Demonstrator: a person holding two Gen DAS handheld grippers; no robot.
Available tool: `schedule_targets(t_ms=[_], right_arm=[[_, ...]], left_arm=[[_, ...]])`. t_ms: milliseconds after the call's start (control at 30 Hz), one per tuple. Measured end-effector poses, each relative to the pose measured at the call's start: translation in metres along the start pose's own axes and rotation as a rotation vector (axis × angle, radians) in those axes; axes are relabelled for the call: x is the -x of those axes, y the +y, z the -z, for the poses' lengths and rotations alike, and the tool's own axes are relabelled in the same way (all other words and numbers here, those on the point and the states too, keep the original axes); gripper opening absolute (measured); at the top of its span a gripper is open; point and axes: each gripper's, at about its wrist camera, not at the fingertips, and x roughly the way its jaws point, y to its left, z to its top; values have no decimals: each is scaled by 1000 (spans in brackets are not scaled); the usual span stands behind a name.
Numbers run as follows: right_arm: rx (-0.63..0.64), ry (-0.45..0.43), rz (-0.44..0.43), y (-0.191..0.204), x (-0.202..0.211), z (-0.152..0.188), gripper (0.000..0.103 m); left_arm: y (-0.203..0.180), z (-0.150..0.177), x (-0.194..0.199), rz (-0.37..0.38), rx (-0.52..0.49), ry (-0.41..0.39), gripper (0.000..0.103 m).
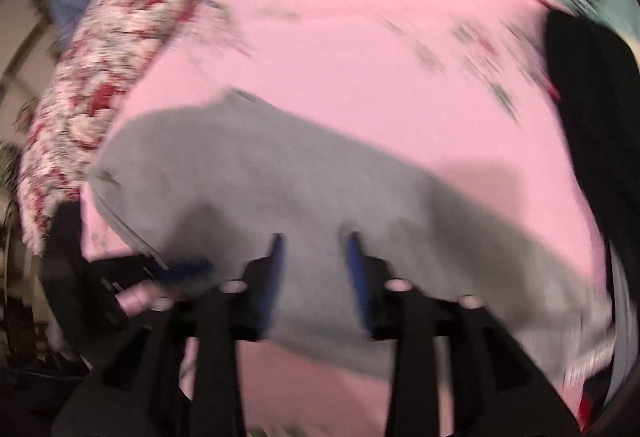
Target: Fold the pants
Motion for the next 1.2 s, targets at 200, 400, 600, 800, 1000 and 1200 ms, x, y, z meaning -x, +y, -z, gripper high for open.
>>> schedule_targets(t_ms=[200,400,600,800,1000,1200], right_arm=[[187,104,-96,59,-92,-111,48],[213,221,-71,69,-153,-134,46],[248,248,-106,73,-158,-120,16],[206,94,-48,80,-139,-129,3],[210,142,-17,82,-164,-125,4],[130,33,-44,68,-92,-127,26]], left_arm=[[16,0,2,87,21,-3,35],[30,-7,3,164,43,24,35],[80,-15,43,6,191,-40,24],[145,3,68,-161,359,-56,24],[151,9,68,-152,383,-57,21],[119,-25,91,-135,276,-103,24]])
